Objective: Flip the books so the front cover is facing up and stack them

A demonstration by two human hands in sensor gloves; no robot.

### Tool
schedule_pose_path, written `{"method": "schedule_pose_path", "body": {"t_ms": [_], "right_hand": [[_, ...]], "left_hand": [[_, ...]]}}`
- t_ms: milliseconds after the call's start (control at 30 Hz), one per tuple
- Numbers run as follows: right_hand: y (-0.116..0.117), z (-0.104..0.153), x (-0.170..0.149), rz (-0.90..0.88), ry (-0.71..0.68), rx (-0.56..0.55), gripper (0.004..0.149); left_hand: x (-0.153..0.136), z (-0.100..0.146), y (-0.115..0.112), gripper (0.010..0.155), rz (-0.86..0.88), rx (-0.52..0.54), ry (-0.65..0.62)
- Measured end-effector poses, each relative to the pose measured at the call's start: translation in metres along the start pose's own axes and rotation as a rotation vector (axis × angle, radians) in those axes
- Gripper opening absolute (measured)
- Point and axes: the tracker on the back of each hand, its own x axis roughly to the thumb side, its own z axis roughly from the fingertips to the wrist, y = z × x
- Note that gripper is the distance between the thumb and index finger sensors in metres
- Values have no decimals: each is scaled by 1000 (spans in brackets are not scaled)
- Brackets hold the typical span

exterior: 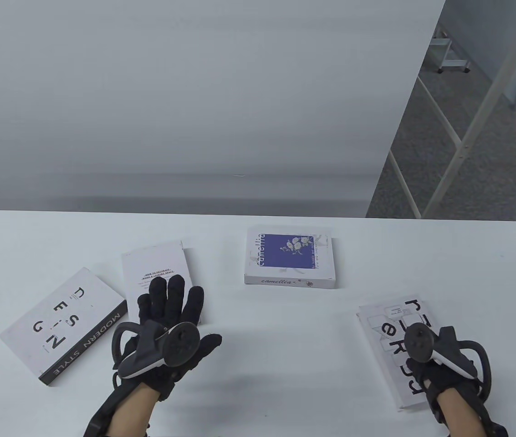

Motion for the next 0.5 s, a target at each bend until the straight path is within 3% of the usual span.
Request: {"method": "schedule_pose_path", "body": {"t_ms": [333, 500], "right_hand": [[-5, 1, 85, 140, -140, 44, 49], [-7, 4, 143, 238, -149, 90, 55]], "left_hand": [[0, 0, 0, 96, 8, -5, -3], [1, 0, 1, 96, 10, -6, -2]]}}
